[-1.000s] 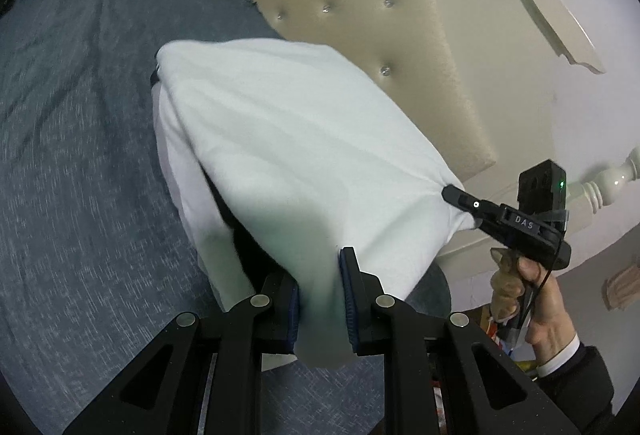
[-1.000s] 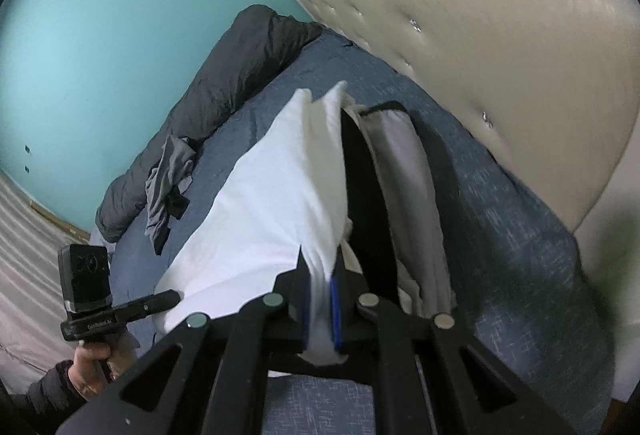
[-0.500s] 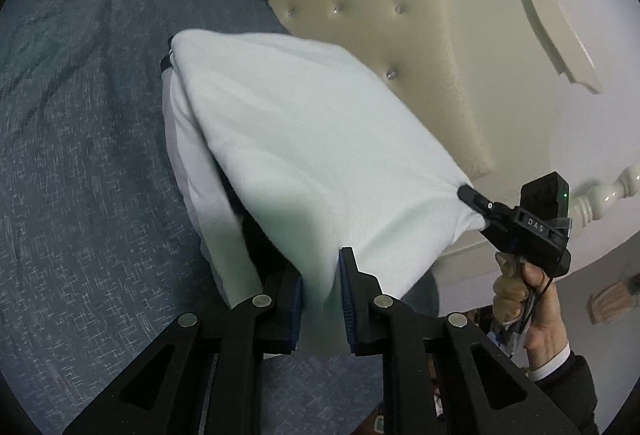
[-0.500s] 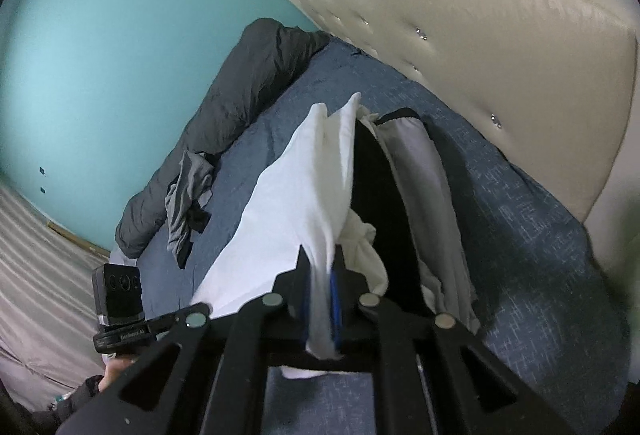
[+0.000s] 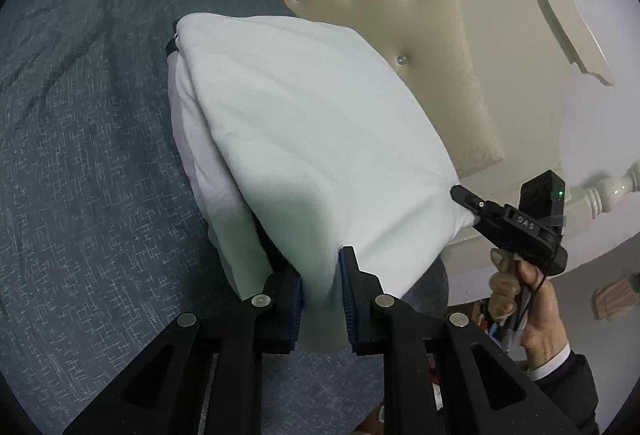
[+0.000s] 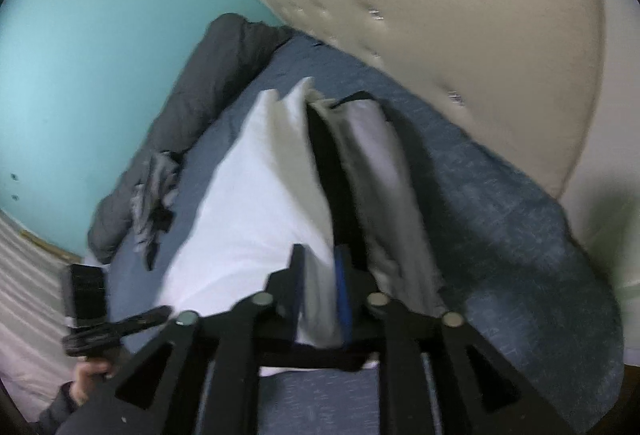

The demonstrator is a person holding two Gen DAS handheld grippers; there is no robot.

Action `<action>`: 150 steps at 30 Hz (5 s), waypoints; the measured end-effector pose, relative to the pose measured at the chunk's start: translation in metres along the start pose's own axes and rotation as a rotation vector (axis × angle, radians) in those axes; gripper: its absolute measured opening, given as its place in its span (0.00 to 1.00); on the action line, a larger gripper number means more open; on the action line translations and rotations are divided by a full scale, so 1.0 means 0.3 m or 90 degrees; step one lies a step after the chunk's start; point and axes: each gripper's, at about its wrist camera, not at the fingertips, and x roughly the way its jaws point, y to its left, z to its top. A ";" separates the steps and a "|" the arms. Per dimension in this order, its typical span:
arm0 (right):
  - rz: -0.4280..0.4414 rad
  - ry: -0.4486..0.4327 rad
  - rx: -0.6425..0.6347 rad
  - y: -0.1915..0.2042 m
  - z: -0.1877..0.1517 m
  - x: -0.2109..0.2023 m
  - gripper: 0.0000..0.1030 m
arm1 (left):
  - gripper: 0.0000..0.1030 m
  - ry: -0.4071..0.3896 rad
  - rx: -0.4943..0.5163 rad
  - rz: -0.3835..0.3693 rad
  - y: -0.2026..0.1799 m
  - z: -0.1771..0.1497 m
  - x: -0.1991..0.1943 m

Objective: Fold clothes

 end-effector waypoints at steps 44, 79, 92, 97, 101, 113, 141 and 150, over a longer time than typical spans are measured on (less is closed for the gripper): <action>-0.115 -0.160 -0.227 0.228 -0.223 0.089 0.02 | 0.18 -0.070 0.165 0.108 -0.142 -0.098 0.027; -0.131 -0.231 -0.159 0.128 -0.234 -0.020 0.01 | 0.18 -0.071 0.177 0.124 -0.141 -0.091 0.009; -0.133 -0.221 -0.139 0.212 -0.278 -0.043 0.01 | 0.18 -0.081 0.163 0.151 -0.147 -0.095 -0.055; -0.137 -0.239 -0.121 0.249 -0.300 -0.096 0.01 | 0.18 -0.107 0.140 0.168 -0.129 -0.079 -0.127; -0.138 -0.244 -0.117 0.280 -0.312 -0.129 0.01 | 0.18 -0.120 0.139 0.183 -0.117 -0.078 -0.193; -0.138 -0.257 -0.131 0.399 -0.372 -0.218 0.04 | 0.18 -0.141 0.146 0.195 -0.164 -0.143 -0.343; -0.159 -0.282 -0.125 0.614 -0.571 -0.438 0.08 | 0.18 -0.179 0.214 0.187 -0.340 -0.282 -0.573; -0.177 -0.295 -0.128 0.695 -0.655 -0.507 0.28 | 0.19 -0.187 0.231 0.184 -0.365 -0.346 -0.651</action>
